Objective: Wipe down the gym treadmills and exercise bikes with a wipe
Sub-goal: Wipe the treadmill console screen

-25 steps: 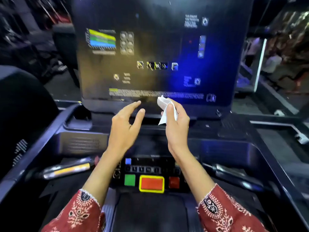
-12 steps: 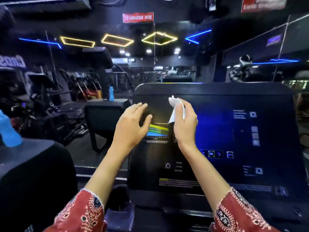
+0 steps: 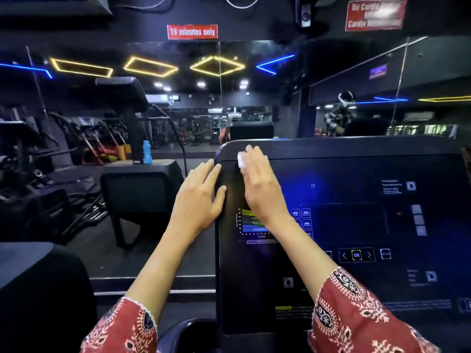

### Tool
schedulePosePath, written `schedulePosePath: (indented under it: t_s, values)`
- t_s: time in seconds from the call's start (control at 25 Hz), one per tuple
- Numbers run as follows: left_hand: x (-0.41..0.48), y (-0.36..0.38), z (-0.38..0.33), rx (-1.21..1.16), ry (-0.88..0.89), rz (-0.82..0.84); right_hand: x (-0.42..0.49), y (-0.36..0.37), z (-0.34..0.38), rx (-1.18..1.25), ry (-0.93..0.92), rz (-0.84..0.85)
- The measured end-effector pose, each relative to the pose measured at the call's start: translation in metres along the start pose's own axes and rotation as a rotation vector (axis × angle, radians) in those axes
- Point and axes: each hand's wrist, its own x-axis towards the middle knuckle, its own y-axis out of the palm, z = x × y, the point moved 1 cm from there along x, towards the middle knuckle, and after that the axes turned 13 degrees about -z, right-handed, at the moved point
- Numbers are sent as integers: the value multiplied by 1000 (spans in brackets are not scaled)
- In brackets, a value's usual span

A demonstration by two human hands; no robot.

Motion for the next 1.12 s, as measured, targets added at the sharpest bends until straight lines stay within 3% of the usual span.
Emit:
schedulePosePath:
  t_s: [0.12,0.24,0.4,0.52,0.56,0.68,0.8,0.92,1.04,1.12]
  values:
    - [-14,6,12,-21,24,40,-23,14,4,-195,-223,145]
    - [-12,10,20,-27,29,37,12,23,1,-282,-414,226]
    - [-8,16,20,-41,48,42,39,27,-7,-311,-163,190]
    - [-14,21,23,-51,52,39,26,28,2,-190,-426,282]
    - [-16,21,24,-51,43,26,31,26,-2,-196,-412,265]
    - [-18,20,20,-55,54,-17,26,12,-14,-267,-67,166]
    - [-18,23,13,-66,106,-39,-13,-2,-14,-252,-270,254]
    - [-22,27,7,-74,92,-65,-31,-18,-18,-284,-46,177]
    - [-21,31,2,-77,117,-58,-38,-26,-18,-311,-141,183]
    - [-15,35,-2,-80,121,-52,-18,-22,-24,-331,-57,163]
